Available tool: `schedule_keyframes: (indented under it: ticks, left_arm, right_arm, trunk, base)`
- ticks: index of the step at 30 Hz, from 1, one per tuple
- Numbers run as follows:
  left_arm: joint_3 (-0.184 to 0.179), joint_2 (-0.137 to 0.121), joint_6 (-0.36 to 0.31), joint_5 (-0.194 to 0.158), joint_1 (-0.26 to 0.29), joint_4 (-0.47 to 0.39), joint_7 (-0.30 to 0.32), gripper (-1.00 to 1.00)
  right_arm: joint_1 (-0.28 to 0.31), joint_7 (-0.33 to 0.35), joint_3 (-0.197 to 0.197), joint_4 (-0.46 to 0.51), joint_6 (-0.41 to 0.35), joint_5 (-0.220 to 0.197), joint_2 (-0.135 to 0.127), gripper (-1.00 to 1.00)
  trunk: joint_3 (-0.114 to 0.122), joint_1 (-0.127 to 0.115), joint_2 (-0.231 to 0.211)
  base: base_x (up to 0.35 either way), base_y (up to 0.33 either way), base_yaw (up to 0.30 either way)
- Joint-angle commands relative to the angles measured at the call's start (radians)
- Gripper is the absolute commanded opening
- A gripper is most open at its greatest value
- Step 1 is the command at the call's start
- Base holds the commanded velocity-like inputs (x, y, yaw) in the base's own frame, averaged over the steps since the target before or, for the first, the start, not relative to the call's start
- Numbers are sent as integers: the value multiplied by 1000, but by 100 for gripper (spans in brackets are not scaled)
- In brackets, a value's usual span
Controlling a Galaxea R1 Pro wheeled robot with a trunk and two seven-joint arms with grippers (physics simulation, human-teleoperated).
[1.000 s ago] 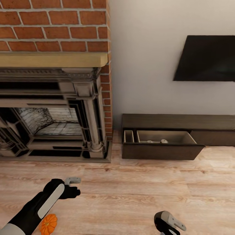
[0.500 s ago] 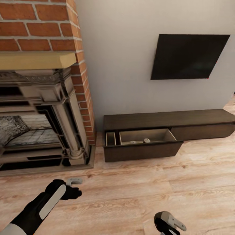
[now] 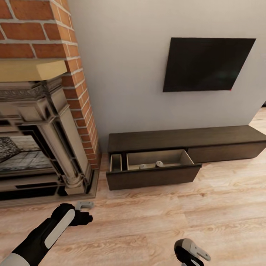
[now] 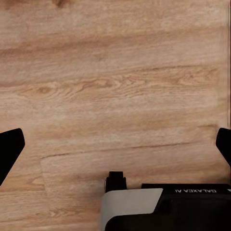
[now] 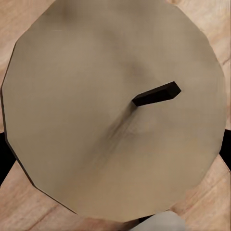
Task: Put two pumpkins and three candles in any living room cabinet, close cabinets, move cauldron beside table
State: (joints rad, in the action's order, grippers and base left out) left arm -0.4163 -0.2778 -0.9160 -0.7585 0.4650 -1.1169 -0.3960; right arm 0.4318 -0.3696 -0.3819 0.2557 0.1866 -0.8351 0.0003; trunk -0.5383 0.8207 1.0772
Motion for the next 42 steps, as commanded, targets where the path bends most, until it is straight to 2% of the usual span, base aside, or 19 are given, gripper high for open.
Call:
schedule_keyframes:
  ticks: [1, 7, 14, 42]
  left_arm:
    - [-3, -1, -1, -11, 1, -1, -10, 100]
    - [-7, 0, -1, -10, 1, -1, -10, 100]
    - [-31, 0, 13, 22, 1, -1, -10, 100]
    - [-32, 0, 15, 22, 1, -1, -10, 100]
  right_arm:
    - [1, -4, -9, 0, 5, -9, 0, -100]
    - [1, -2, -11, -5, 6, -7, 0, -100]
    - [1, -2, -11, -1, 10, -7, 0, -100]
    - [1, -6, -8, 0, 8, -9, 0, -100]
  trunk:
    - [-1, 0, 1]
    - [-1, 0, 1]
    - [-1, 0, 1]
    - [-1, 0, 1]
  base:
    - [239, -265, 0]
    - [239, -265, 0]
    - [239, -265, 0]
    - [239, -263, 0]
